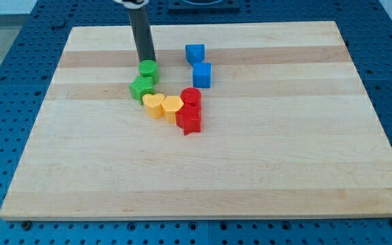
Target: Point at the blue triangle
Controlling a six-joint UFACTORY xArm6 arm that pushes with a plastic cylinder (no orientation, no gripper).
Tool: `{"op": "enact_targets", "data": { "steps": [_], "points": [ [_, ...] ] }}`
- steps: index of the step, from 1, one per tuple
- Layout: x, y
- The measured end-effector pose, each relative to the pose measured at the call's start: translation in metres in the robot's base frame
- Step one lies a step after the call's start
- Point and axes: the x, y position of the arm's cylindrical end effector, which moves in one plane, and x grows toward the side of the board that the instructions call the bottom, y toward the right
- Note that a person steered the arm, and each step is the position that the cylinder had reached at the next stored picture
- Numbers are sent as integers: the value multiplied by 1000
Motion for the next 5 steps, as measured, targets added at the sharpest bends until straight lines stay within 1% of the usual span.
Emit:
{"op": "enact_targets", "data": {
  "steps": [1,2,3,4,5],
  "points": [
    [1,0],
    [-30,1],
    [-55,30],
    [-57,69],
    [-54,91]
  ]
}}
